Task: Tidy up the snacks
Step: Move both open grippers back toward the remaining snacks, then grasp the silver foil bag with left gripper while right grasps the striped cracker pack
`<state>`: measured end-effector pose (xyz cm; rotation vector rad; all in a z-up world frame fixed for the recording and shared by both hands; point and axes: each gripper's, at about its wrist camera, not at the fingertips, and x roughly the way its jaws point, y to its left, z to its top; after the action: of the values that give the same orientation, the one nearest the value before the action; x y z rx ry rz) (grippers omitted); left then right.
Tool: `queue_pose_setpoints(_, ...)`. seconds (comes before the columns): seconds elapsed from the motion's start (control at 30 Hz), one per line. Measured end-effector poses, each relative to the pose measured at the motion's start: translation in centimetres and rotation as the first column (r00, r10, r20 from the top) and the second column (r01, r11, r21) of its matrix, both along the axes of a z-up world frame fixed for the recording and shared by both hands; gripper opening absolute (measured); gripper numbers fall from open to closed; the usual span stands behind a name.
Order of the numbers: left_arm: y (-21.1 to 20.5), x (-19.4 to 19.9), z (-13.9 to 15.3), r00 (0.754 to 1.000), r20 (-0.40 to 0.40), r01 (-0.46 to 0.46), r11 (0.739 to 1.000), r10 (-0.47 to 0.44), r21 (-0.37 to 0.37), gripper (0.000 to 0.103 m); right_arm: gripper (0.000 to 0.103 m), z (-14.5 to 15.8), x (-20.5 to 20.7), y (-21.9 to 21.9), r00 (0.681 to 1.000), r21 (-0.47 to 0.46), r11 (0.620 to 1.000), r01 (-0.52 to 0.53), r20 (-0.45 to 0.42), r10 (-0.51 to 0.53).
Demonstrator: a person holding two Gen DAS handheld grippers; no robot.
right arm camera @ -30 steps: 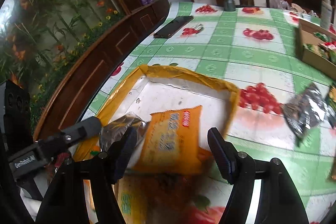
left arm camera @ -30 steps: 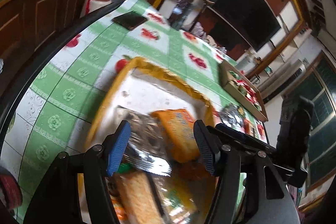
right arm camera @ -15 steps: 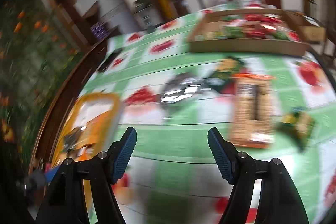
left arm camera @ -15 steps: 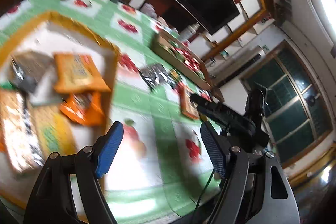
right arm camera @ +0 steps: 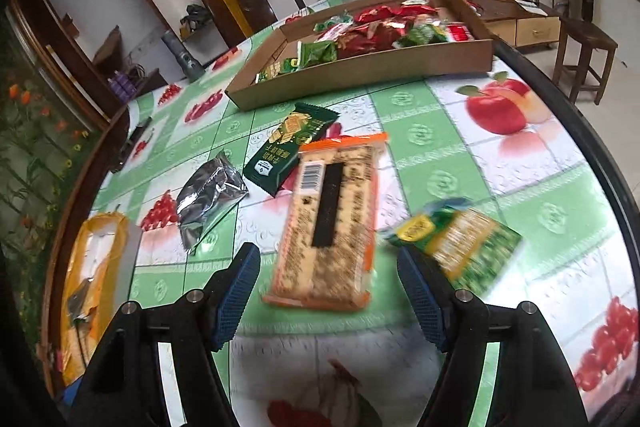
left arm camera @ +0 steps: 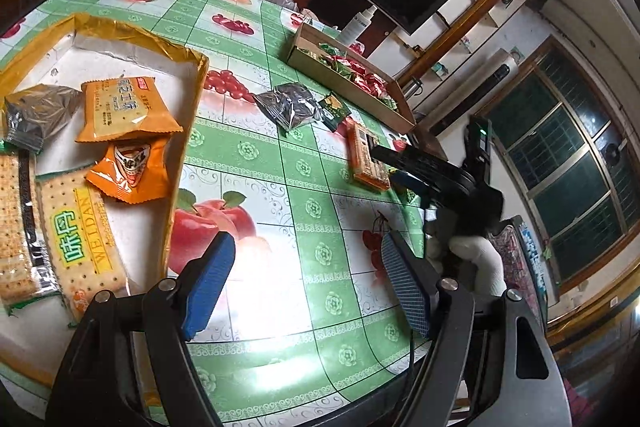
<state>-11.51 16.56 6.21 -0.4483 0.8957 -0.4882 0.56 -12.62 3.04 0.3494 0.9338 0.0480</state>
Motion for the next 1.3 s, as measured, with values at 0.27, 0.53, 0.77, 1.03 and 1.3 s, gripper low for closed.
queue_pose_setpoints(0.27, 0.2, 1.5, 1.2, 1.000, 0.011, -0.024, 0.995, 0.023, 0.093, 0.076, 0.071, -1.5, 3.0, 2.8, 1.000, -0.157, 0.988, -0.007, -0.016, 0.005)
queue_pose_setpoints(0.53, -3.7, 7.8, 2.2, 1.000, 0.016, 0.021, 0.970, -0.025, 0.243, 0.075, 0.057, -1.9, 2.3, 1.8, 0.997, -0.093, 0.995, -0.029, 0.068, 0.035)
queue_pose_setpoints(0.77, -9.1, 16.4, 0.7, 0.993, -0.014, 0.112, 0.939, -0.114, 0.327, 0.075, 0.057, -1.8, 2.3, 1.4, 0.998, -0.027, 0.999, -0.037, 0.055, 0.039)
queue_pose_setpoints(1.03, -11.7, 23.9, -2.6, 0.989, -0.107, 0.132, 0.942, -0.103, 0.308, 0.075, 0.057, -1.8, 2.5, 0.6, 0.999, 0.040, 0.999, -0.027, 0.036, 0.025)
queue_pose_setpoints(1.3, -11.3, 22.8, -3.6, 0.972, -0.152, 0.212, 0.948, -0.179, 0.236, 0.075, 0.058, -1.9, 2.5, 0.0, 1.000, 0.101, 0.995, -0.008, 0.031, 0.005)
